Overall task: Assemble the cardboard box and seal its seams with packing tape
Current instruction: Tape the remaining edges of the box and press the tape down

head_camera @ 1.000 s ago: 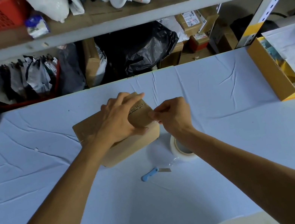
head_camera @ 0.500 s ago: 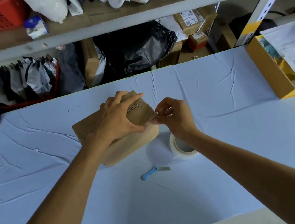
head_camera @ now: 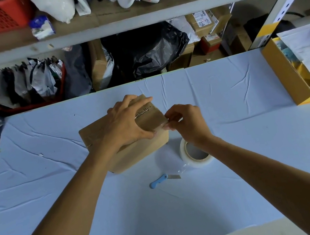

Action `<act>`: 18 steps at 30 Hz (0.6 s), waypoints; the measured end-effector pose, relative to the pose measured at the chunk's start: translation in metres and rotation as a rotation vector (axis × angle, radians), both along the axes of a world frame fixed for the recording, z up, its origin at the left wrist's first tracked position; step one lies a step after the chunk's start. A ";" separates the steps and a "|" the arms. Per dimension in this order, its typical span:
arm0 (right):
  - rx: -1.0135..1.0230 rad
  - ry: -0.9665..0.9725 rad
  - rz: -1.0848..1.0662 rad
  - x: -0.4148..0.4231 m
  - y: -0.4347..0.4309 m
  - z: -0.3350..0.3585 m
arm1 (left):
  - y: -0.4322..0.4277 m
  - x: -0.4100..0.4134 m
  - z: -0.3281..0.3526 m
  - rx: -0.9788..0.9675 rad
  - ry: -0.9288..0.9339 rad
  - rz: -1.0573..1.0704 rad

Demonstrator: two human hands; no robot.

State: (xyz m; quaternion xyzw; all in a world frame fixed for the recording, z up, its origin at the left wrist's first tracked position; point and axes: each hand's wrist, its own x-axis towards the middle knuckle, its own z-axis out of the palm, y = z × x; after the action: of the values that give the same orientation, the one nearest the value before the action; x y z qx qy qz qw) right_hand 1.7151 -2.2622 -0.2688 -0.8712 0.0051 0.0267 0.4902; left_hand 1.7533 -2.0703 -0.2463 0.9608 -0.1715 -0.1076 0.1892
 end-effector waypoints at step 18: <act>-0.354 -0.209 0.059 0.002 0.003 -0.005 | -0.005 0.005 0.013 0.058 0.080 0.072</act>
State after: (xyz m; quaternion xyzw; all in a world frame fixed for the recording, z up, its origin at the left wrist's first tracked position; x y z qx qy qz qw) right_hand 1.7171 -2.2589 -0.2741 -0.9415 -0.0668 -0.0509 0.3263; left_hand 1.7587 -2.0754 -0.2332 0.9665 -0.1258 -0.1438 0.1715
